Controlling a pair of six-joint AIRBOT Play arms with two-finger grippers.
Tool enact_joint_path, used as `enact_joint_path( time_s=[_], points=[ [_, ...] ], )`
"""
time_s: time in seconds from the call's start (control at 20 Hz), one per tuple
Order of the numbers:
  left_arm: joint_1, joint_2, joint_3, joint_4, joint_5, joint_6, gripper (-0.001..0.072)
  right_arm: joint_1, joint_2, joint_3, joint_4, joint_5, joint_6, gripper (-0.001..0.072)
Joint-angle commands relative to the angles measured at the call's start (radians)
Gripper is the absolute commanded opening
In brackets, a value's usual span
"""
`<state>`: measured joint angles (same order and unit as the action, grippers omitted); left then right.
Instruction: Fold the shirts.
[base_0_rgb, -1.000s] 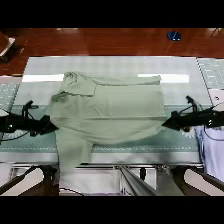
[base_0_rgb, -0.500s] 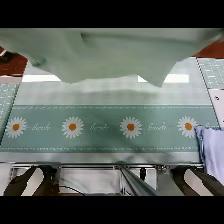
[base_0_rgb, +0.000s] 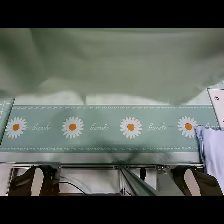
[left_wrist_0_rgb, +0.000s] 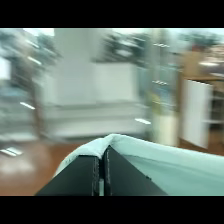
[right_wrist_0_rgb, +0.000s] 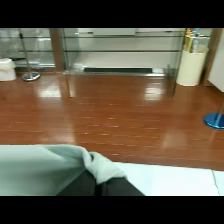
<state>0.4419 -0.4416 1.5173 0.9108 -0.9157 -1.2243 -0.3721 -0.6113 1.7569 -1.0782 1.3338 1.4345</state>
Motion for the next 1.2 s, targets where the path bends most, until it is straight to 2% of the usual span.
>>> enact_joint_path(
  time_s=[0.0, 0.2, 0.4, 0.5, 0.6, 0.75, 0.9, 1.05, 1.15],
  points=[
    [-0.008, 0.102, 0.002, 0.229, -0.061, -0.052, 0.0022, 0.000, 0.069, 0.004, -0.098, 0.097, 0.063, 0.0019],
    [-0.040, 0.101, -0.104, 0.234, -0.084, -0.129, 0.0022, 0.000, 0.070, -0.113, -0.096, 0.104, 0.065, 0.0019],
    [-0.039, 0.029, -0.343, 0.184, -0.116, -0.143, 0.0022, 0.000, 0.057, -0.375, -0.043, 0.069, 0.027, 0.0019],
    [-0.042, -0.060, -0.454, 0.097, -0.098, -0.130, 0.0022, 0.000, 0.013, -0.500, 0.042, 0.035, -0.007, 0.0019],
    [-0.076, -0.186, -0.521, 0.037, -0.033, -0.106, 0.0022, 0.001, -0.054, -0.600, 0.164, -0.041, -0.089, 0.0019],
    [-0.196, -0.422, -0.520, 0.038, 0.117, -0.088, 0.0022, 0.002, -0.246, -0.645, 0.201, -0.195, -0.133, 0.0019],
    [-0.328, -0.665, -0.476, 0.038, 0.302, -0.086, 0.0022, 0.033, -0.491, -0.644, 0.323, -0.322, -0.230, 0.0019],
    [-0.403, -0.885, -0.385, 0.038, 0.466, -0.089, 0.0022, 0.085, -0.774, -0.570, 0.322, -0.446, -0.213, 0.0019],
    [-0.426, -1.001, -0.315, 0.038, 0.486, -0.097, 0.0022, 0.107, -0.954, -0.449, 0.320, -0.442, -0.186, 0.0019]
  ],
)
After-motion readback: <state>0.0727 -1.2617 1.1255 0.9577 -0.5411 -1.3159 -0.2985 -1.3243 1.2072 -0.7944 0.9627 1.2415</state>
